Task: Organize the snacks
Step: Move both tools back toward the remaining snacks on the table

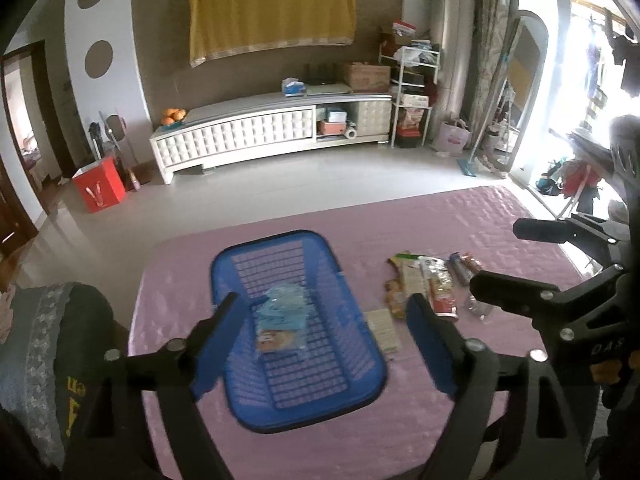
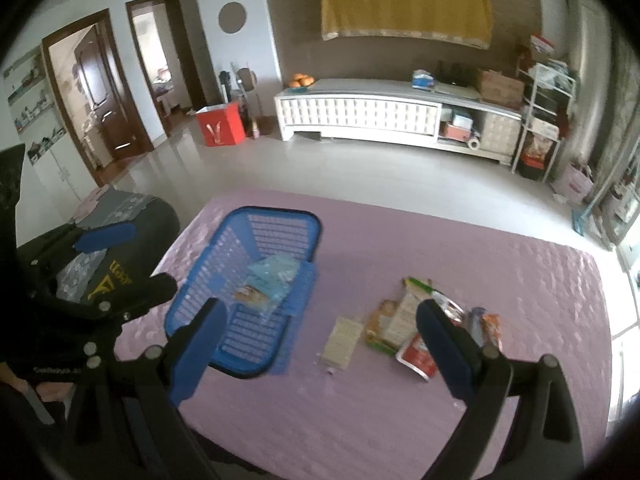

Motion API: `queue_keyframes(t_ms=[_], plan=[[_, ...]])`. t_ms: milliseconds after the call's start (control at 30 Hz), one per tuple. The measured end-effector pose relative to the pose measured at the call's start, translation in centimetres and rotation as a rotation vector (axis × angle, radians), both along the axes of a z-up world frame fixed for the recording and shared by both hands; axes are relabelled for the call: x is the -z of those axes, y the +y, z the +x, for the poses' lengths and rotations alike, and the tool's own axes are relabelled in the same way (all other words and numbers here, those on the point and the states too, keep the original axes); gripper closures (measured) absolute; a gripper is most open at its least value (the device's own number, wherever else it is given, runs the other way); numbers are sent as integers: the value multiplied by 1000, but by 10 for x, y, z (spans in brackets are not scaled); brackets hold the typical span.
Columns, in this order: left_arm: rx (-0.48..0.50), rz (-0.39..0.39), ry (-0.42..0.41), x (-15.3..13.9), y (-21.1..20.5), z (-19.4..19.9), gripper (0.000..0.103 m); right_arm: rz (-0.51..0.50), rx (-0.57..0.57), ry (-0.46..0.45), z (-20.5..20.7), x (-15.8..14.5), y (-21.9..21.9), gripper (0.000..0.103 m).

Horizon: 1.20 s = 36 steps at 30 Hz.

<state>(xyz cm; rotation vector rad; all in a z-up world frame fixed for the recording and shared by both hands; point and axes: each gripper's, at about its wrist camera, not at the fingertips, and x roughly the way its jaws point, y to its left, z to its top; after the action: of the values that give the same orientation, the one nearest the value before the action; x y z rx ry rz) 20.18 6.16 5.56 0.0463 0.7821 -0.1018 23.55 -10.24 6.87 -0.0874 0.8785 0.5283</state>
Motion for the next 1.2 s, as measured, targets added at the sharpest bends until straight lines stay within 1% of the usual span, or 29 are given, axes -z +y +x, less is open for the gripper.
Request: queue_keyframes(t_ms=[200, 333, 633, 767, 900, 967, 1067, 1200], plan=[[50, 5, 24, 12, -46, 10, 19, -2, 60, 37, 5, 20, -47, 5], [82, 15, 64, 31, -79, 21, 19, -12, 95, 69, 7, 35, -74, 5], [128, 25, 147, 70, -132, 49, 19, -8, 165, 130, 20, 74, -126, 6], [135, 55, 176, 93, -152, 63, 19, -15, 198, 142, 31, 97, -143, 6], [147, 77, 231, 121, -169, 80, 19, 6, 226, 202, 47, 129, -158, 6], [149, 90, 260, 136, -177, 90, 19, -11, 234, 219, 54, 143, -163, 6], [158, 103, 292, 154, -186, 106, 19, -35, 239, 226, 62, 157, -167, 6], [177, 133, 320, 175, -200, 127, 19, -42, 240, 240, 72, 175, -176, 6]])
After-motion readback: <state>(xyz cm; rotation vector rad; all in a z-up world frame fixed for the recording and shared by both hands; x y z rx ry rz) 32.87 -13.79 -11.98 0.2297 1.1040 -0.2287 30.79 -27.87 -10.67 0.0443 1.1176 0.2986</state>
